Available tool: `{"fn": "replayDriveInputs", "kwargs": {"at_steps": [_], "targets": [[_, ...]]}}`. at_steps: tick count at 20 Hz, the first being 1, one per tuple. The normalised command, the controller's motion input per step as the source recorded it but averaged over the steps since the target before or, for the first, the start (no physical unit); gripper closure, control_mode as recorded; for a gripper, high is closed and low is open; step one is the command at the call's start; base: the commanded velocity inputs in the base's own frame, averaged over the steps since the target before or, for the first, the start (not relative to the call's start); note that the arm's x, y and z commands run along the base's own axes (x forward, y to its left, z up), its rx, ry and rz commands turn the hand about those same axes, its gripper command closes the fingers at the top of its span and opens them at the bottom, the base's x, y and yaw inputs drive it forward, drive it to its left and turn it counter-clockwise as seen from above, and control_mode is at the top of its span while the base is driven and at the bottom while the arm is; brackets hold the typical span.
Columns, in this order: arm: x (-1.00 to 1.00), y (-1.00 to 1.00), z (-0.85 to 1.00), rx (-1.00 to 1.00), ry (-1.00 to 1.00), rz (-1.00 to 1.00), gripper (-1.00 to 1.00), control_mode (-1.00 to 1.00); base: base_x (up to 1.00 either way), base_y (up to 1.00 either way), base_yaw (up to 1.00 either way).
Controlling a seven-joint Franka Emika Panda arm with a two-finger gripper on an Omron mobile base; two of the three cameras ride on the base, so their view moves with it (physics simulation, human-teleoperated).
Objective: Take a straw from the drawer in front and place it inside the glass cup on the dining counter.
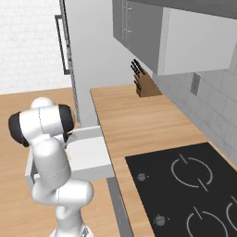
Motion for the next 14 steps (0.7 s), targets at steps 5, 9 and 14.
{"fn": "replayDriveInputs", "kwargs": {"at_steps": [5,9,14], "targets": [[0.00,0.33,1.00,0.02,0.00,-0.11,1.00,-1.00,0.00,0.00,0.00],[-0.03,0.17,1.00,0.04,0.02,-0.12,1.00,-1.00,0.00,0.00,0.00],[-0.49,0.00,1.00,0.03,0.03,-0.20,1.00,-1.00,0.00,0.00,0.00]]}}
